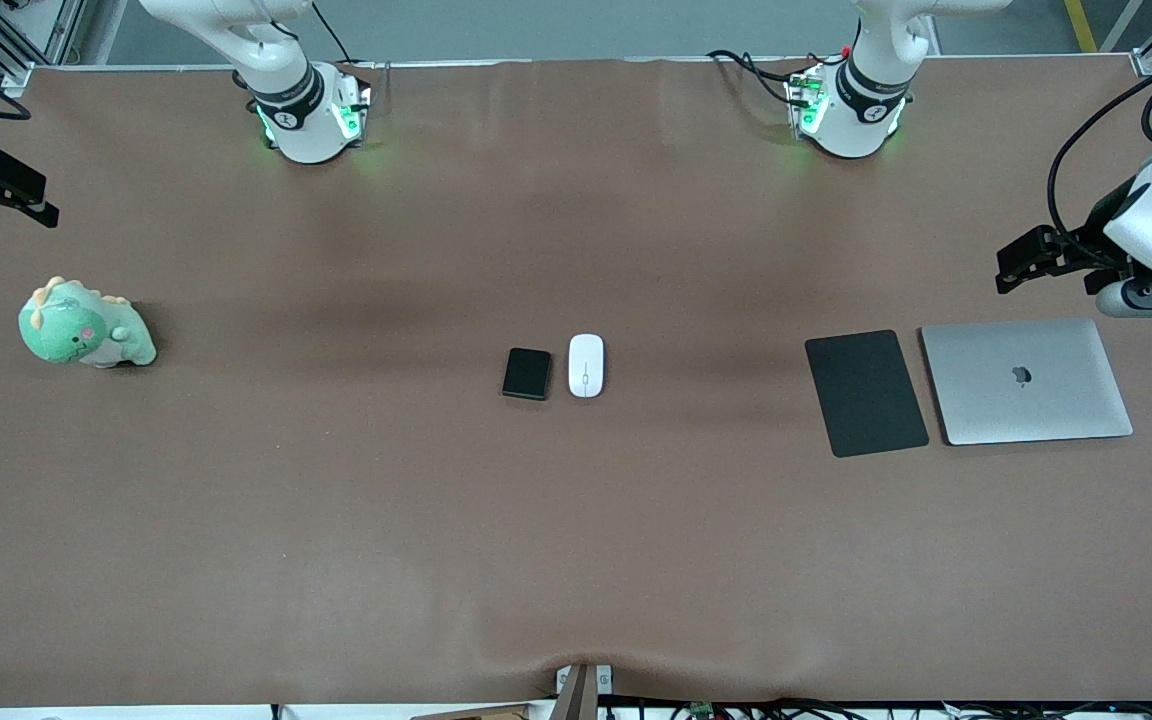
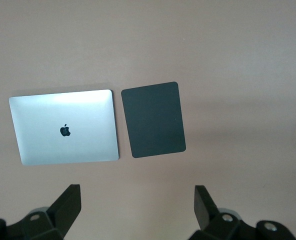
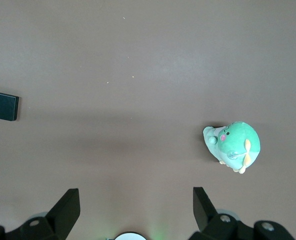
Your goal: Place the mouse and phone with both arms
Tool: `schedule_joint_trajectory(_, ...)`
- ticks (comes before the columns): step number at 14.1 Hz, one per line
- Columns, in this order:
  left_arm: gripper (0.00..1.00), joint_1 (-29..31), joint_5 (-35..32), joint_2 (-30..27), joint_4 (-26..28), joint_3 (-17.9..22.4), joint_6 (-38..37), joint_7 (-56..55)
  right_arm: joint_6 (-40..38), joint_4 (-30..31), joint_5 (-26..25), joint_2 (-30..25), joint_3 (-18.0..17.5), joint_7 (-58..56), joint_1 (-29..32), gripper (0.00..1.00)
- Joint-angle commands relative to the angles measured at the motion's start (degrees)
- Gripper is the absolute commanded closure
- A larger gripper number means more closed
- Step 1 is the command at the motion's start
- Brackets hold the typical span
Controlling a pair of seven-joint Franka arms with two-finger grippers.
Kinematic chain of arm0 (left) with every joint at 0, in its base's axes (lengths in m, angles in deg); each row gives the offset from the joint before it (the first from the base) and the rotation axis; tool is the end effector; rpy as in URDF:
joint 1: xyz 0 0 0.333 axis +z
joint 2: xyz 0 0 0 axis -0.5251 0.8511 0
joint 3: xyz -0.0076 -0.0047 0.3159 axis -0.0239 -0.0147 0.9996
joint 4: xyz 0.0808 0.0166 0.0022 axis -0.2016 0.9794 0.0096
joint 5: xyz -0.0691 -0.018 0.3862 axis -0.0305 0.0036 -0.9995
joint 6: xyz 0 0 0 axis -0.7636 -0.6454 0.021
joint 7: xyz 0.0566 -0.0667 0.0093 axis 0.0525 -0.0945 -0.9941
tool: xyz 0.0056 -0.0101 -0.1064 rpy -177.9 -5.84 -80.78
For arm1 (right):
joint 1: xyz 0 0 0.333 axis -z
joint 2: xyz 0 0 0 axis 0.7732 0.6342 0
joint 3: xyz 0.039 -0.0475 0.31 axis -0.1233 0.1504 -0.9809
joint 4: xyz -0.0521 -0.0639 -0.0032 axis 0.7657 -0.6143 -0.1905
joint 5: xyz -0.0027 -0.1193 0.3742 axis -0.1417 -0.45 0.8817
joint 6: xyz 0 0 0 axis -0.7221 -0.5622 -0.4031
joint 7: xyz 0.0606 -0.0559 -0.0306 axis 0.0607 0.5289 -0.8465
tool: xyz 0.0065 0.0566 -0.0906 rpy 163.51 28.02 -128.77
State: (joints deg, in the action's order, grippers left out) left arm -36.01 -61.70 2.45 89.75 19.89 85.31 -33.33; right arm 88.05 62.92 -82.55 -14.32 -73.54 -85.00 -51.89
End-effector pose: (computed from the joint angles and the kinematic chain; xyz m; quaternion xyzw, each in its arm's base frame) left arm 0.5599 -0.0436 0.5962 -0.9998 0.0185 0.0094 0.0027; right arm 0.5201 -0.0337 0.6673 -0.9991 -0.0364 0.0203 0.0037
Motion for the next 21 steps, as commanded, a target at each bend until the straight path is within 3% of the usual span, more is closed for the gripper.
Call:
schedule_joint_trajectory(1,0.00,0.38,1.04,-0.22,-0.30,-0.20,0.40,-0.69,0.04,-0.31,-0.90,-0.23,-0.30,0.06,0.19,0.00)
schedule_joint_trajectory(14,0.00,-0.58,1.22,2.23,-1.35,-0.28,0.48,-4.55,0.04,-0.40,-0.90,-0.23,-0.21,0.06,0.46,0.00)
schedule_joint_trajectory(21,0.00,-2.95,1.13,5.74,-1.35,-7.21,5.57,-16.22,0.04,-0.40,-0.64,-0.23,-0.30,0.06,0.37,0.00)
